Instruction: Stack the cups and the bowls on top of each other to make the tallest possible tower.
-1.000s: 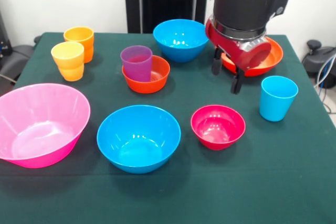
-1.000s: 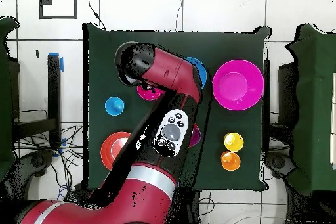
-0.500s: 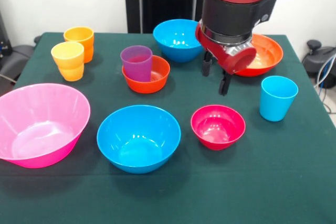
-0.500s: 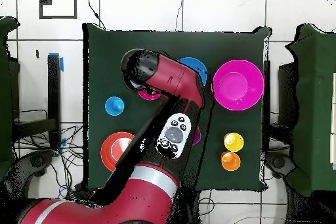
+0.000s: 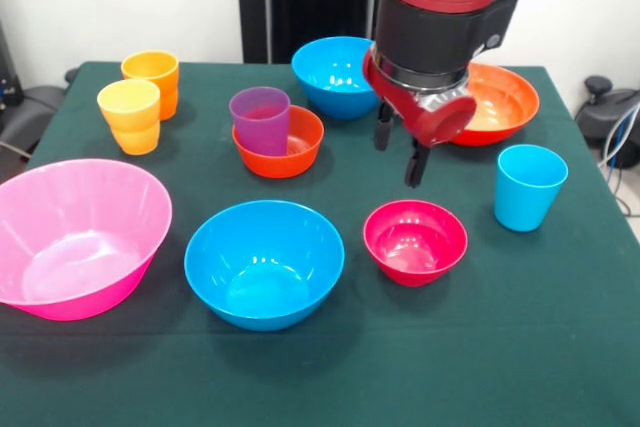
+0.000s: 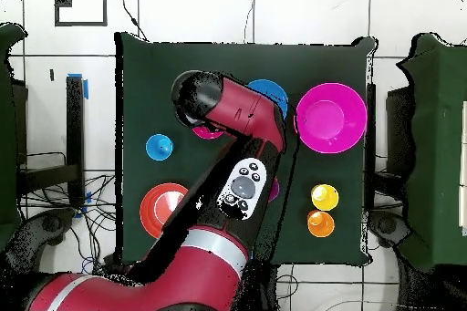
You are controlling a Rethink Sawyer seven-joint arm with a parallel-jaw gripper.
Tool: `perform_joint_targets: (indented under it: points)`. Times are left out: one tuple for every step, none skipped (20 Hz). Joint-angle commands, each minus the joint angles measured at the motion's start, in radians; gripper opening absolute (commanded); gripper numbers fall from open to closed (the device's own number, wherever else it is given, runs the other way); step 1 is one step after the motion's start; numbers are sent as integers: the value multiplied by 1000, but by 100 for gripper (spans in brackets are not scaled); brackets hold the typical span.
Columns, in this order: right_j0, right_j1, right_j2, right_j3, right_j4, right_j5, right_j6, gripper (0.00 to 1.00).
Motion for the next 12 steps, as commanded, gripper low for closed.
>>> perform_joint_targets:
  points:
    - [5,131,45,35,-49,-106,183,100]
    - [5,145,47,26,-42,-114,190,100]
    - [6,158,48,17,-34,-122,198,100]
    - [10,178,41,1,-30,-131,211,100]
    - [11,196,38,-12,-23,-142,221,100]
    - [9,212,42,-23,-14,-148,227,100]
    - [7,228,45,-30,-6,-166,230,100]
    - [6,242,48,-38,1,-175,233,100]
    - [4,254,51,-44,7,-187,233,100]
    - [5,264,52,-49,14,-197,238,100]
    - [8,273,54,-52,21,-206,245,100]
    - [11,281,56,-55,29,-215,253,100]
